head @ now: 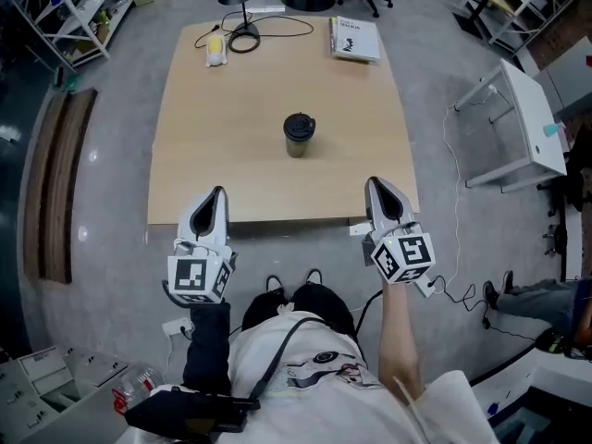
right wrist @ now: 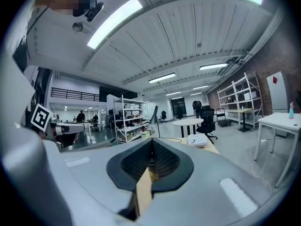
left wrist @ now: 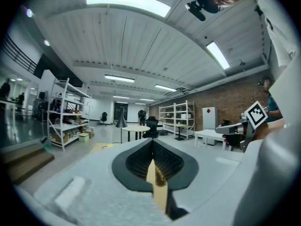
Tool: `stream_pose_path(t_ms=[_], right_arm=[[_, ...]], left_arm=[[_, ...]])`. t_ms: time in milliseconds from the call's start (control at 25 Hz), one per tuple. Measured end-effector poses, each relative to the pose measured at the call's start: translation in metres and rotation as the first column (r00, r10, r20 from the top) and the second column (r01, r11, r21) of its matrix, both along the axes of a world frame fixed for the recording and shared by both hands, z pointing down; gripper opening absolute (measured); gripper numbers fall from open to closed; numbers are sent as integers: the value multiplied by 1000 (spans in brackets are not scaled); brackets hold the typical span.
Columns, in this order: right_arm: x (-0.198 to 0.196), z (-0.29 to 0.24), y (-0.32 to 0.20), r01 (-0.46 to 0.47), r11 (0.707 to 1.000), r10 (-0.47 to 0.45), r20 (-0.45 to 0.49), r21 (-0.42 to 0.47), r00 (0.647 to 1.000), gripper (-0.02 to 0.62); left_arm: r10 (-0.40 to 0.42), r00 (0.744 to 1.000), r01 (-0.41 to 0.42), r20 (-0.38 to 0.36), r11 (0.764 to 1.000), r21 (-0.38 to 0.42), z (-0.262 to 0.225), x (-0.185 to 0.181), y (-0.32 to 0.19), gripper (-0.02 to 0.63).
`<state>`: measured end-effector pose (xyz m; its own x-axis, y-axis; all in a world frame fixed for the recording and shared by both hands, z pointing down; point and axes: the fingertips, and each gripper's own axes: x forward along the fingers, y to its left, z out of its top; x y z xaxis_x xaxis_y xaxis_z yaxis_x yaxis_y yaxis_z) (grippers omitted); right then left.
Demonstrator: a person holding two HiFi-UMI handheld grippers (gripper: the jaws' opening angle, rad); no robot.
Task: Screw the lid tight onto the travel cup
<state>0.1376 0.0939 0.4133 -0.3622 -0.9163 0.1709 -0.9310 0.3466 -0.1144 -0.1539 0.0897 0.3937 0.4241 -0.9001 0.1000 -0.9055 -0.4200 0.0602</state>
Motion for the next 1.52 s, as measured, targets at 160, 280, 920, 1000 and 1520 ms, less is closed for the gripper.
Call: stream_pose_path(t_ms=[160, 280, 920, 1000, 1520], right_arm=[[1, -13, 4, 7, 1000, -6, -55, 21, 998, -8], [5, -18, 5, 15, 999, -13, -57, 31, 998, -8], [22, -33, -6, -12, 998, 16, -60, 67, 998, -5], [21, -34, -7, -9, 997, 13, -61, 70, 998, -5], [20, -33, -13, 5, 997, 0, -64, 73, 998, -5]], left_arm=[[-93, 996, 93, 9, 995, -36, 0, 6, 0, -5], [-74, 997, 75, 5, 997, -16, -7, 22, 0, -5], [-87, 996, 87, 19, 996, 7, -20, 36, -23, -5], [-76, 997, 76, 18, 997, 10, -20, 39, -25, -5], [-46, 999, 47, 20, 999, -5, -15, 46, -35, -5]])
